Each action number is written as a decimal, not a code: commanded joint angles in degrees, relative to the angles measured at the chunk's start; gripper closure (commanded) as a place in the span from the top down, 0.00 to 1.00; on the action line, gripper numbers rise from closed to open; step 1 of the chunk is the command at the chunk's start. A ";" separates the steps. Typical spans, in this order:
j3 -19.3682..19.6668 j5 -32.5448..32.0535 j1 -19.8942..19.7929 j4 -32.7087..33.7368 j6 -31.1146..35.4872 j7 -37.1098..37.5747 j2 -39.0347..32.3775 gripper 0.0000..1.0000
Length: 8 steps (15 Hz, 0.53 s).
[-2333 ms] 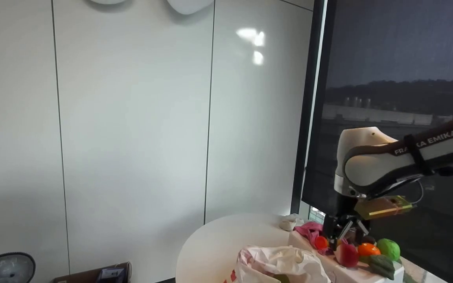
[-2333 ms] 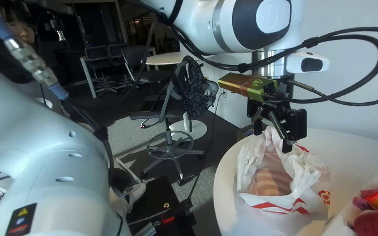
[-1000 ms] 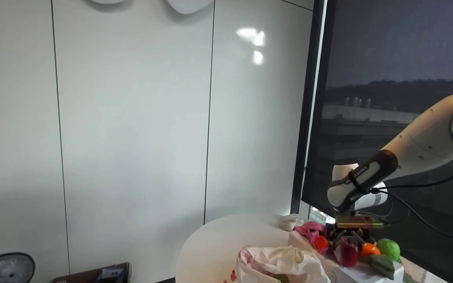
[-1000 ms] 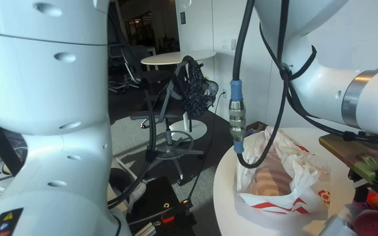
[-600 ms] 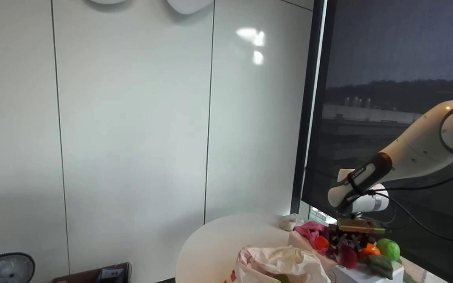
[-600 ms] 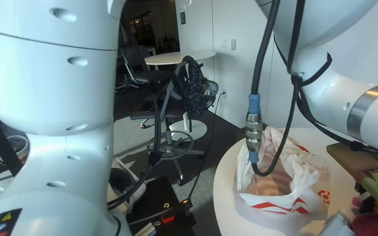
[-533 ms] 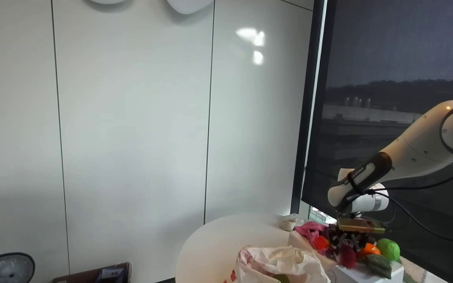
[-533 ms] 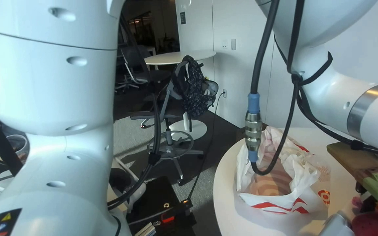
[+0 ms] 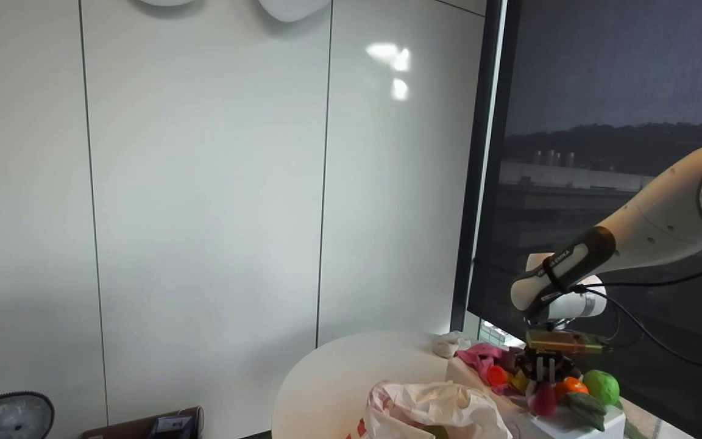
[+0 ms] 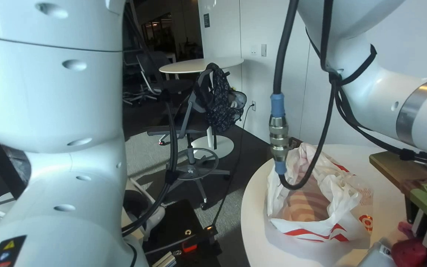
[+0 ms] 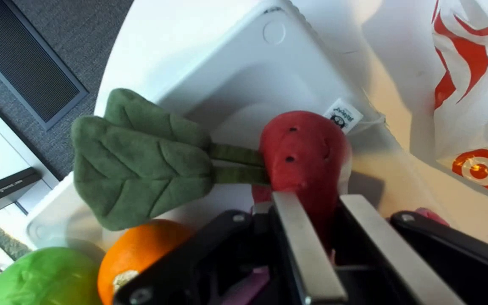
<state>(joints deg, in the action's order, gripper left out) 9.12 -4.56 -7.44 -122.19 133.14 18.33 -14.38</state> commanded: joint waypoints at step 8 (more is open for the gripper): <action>-7.38 5.15 6.48 -3.27 -27.74 -9.20 21.73 0.12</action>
<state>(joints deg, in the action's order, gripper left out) 4.50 -1.95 -3.34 -123.79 109.36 13.10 3.41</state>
